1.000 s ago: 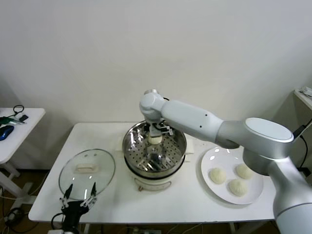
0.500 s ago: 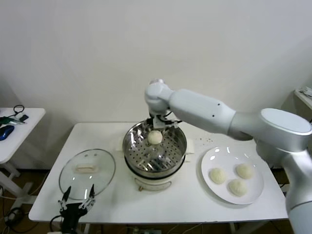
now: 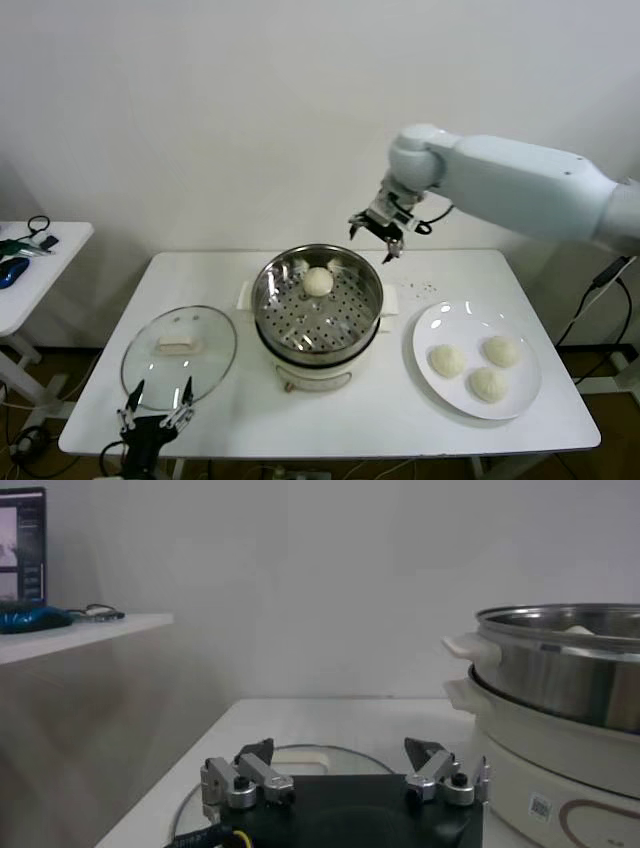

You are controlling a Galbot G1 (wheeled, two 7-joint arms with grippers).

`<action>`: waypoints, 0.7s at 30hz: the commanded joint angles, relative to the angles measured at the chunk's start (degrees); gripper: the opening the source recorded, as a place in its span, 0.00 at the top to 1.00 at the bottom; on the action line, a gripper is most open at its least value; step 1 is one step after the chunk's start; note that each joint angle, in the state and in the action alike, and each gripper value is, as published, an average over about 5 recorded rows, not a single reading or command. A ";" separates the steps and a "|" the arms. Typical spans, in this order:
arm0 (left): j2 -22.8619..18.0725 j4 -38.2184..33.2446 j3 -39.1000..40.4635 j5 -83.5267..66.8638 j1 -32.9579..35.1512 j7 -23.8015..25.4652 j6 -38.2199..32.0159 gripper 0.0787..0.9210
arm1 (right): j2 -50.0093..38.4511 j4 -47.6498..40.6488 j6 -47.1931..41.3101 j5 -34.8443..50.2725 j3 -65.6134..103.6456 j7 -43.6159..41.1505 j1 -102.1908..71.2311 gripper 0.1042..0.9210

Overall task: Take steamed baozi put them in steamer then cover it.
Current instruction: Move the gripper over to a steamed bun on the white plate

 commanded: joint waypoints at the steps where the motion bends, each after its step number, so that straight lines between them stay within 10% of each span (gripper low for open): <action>1: -0.03 -0.32 0.17 0.06 -0.19 -0.08 0.31 0.12 | -14.56 4.61 -15.35 13.13 -4.62 0.89 -1.71 0.12; 21: -0.70 -0.62 -0.41 0.61 0.79 -0.05 0.55 0.12 | -19.38 0.75 -16.40 -2.95 12.82 3.66 -31.73 0.12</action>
